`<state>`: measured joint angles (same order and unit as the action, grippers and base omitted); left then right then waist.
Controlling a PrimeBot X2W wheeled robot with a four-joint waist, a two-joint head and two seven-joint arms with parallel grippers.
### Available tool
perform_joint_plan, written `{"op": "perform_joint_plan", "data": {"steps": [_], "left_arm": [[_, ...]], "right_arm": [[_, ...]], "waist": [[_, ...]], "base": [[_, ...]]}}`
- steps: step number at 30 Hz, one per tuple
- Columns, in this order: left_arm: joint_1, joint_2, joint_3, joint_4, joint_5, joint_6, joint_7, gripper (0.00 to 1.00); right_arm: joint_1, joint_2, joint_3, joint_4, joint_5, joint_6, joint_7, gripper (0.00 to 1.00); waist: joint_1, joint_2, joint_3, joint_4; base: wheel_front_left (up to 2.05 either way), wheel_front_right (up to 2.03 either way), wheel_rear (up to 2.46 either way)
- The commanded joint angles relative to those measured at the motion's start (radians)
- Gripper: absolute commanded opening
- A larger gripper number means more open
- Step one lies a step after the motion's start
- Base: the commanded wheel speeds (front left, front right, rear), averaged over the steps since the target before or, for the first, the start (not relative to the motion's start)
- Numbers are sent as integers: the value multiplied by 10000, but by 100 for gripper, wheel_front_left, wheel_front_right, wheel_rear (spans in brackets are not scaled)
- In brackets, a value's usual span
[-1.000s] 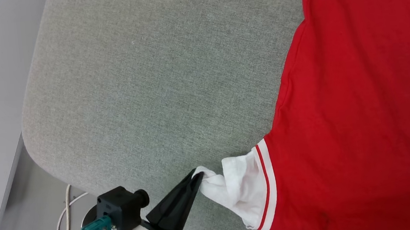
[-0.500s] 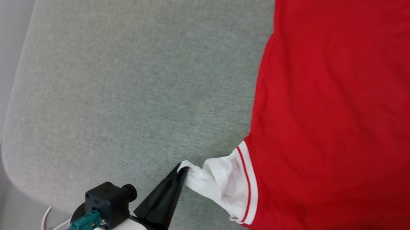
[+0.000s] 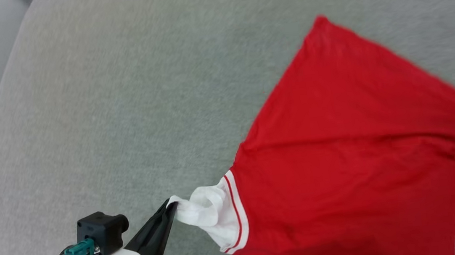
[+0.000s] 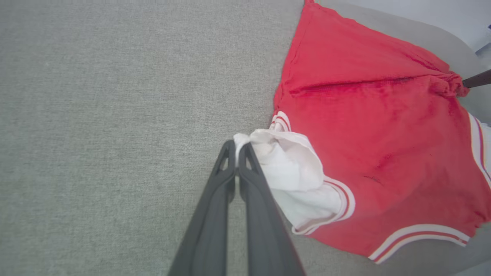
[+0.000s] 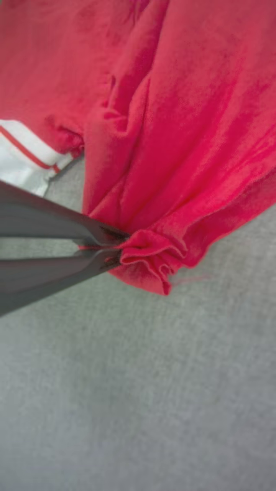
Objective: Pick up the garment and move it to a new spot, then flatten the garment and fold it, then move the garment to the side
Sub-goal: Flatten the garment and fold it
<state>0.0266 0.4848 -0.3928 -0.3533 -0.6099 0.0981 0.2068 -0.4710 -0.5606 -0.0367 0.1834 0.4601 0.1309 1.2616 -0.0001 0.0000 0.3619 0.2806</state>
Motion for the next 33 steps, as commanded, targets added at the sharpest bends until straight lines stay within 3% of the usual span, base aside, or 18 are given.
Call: {"op": "perform_joint_plan", "data": {"steps": [1,8,16,26,27,28,33], "left_arm": [[126,-3,44,121,-60,48,-31,0],[452,-87,260,578,-316,179,-252,0],[847,-452,493,931,-522,535,-752,0],[816,-746,548,1205,-552,799,-1069,0],[814,-743,543,1189,-543,811,-1073,0],[806,-738,541,1165,-535,822,-1077,0],[680,-760,430,1021,-453,791,-1039,0]], "right_arm": [[496,-66,71,15,80,-4,-3,0],[2234,-206,244,-993,566,-4,-657,0],[4460,564,-183,-2172,744,-4,-1273,0],[6217,1152,-641,-2407,825,-4,-1771,0],[6148,1093,-579,-2508,825,-4,-1945,38],[6058,1087,-633,-2463,800,-4,-2047,100],[5473,829,-349,-2775,1138,-4,-2250,100]], "waist": [[1,0,-802,-697],[1,0,-1712,-1318],[1,0,-2425,-1859],[1,0,-2735,-2060],[1,0,-2721,-2058],[1,0,-2704,-2054],[1,0,-2492,-1910]], "base": [[0,0,0],[0,0,0],[0,0,0],[0,0,0],[0,0,0],[0,0,0],[0,0,0]]}}
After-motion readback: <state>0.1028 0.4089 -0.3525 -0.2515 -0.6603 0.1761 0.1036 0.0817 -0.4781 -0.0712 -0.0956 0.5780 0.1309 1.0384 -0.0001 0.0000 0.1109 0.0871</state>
